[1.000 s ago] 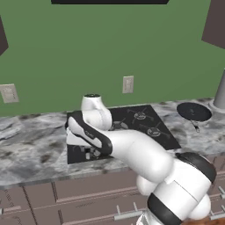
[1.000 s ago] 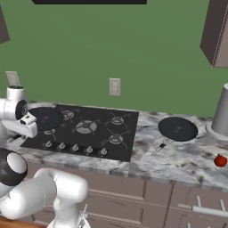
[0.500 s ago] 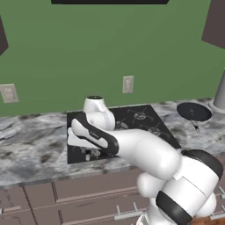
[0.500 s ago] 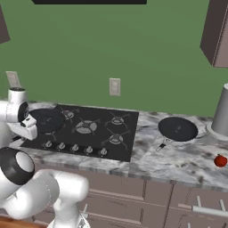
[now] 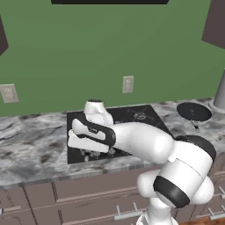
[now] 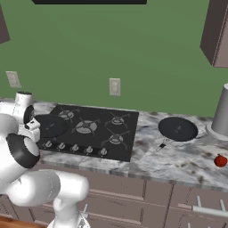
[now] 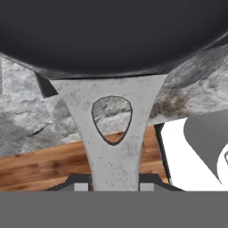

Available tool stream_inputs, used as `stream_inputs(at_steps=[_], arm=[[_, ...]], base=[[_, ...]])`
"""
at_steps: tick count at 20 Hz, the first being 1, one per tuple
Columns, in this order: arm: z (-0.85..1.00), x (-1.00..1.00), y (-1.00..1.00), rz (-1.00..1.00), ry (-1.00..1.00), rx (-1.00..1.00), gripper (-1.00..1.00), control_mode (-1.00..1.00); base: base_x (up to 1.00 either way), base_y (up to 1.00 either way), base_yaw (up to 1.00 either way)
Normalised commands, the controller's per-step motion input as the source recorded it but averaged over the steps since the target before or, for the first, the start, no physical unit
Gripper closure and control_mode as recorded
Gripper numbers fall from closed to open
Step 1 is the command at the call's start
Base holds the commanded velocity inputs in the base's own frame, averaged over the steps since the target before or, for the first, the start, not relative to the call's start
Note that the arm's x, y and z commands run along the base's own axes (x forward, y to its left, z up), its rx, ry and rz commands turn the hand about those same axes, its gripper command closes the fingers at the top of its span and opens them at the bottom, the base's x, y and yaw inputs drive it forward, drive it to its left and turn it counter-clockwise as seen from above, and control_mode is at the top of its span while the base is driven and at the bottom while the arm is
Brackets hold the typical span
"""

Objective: Place both pans onto different burners. Then place the bell pepper and the steak on different pans.

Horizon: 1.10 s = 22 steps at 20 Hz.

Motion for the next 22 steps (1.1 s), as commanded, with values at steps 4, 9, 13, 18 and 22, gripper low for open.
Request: stream_inputs(at_steps=[4, 9, 13, 18, 22], arm=[[-0.32, 0.4, 0.17, -0.01, 0.11, 0.0, 1.0, -1.0], [-0.32, 0.37, 0.23, 0.0, 0.05, 0.0, 1.0, -1.0], [-0.34, 0.33, 0.27, -0.01, 0.03, 0.0, 1.0, -1.0], [-0.15, 0.18, 0.08, -0.01, 0.01, 0.0, 1.0, -1.0], [-0.03, 0.04, 0.0, -0.01, 0.0, 0.0, -1.0, -1.0]], base=[[0.0, 0.0, 0.0], [0.0, 0.0, 0.0], [0.0, 0.0, 0.0], [0.0, 0.0, 0.0], [0.0, 0.0, 0.0]])
